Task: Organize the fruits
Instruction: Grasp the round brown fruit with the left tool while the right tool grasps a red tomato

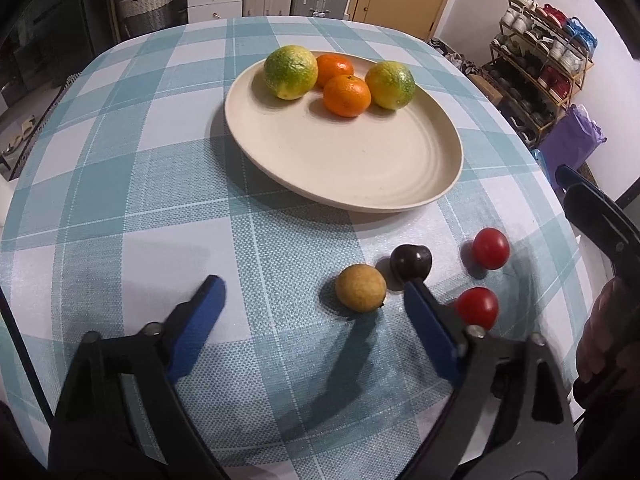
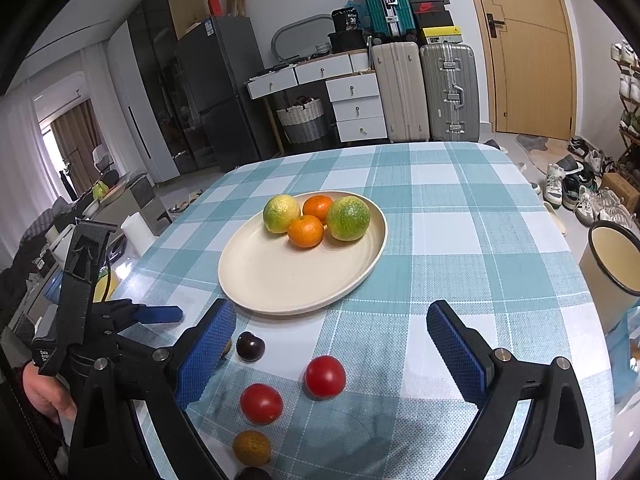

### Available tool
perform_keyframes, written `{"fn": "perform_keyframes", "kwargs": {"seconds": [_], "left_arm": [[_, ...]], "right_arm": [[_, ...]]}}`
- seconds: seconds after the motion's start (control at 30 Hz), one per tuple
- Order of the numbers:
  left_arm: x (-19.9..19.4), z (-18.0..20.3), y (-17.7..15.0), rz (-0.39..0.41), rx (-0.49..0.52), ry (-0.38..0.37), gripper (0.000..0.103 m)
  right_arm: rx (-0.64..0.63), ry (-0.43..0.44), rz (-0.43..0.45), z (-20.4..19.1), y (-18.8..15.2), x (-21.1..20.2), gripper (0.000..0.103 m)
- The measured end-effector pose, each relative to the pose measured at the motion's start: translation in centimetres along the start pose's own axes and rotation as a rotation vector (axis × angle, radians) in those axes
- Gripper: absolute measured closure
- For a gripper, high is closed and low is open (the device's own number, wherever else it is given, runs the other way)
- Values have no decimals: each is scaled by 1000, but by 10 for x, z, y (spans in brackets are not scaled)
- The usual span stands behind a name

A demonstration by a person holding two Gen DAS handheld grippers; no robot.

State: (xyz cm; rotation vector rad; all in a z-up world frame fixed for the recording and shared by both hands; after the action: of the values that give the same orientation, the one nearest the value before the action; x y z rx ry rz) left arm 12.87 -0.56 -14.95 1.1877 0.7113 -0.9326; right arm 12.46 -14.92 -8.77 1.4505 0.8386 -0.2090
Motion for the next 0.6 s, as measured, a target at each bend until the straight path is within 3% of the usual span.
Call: {"fn": "perform_keyframes", "kwargs": {"seconds": [0.17, 0.3, 0.4, 0.53, 0.6], "left_arm": [[1, 6, -1, -7, 20, -30, 39], [1, 8, -2, -16, 21, -49, 41], [1, 10, -2, -26, 21, -79, 50], [1, 11, -2, -38, 18, -112, 75], [1, 12, -3, -39, 18, -120, 79]], "right_arm": [[14, 3, -4, 3, -2, 1, 5], [19, 4, -8, 5, -5, 2, 5], [21, 6, -8, 5, -6, 2, 5], [26, 6, -9, 6, -7, 2, 5], [28, 10, -10, 7, -8, 2, 5]]}}
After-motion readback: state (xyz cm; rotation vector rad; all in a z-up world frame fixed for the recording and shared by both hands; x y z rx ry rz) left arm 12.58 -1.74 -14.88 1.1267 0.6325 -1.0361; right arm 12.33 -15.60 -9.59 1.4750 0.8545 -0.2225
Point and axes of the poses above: each gripper's, at about its wrist camera, not at the fingertips, and x roughly the way its jaws point, z to its right, y to its top, the point moved 5 cm from there along x, roughly the way its jaws point, and after that the axes turned 10 degrees about -x, right-handed, at the moved point
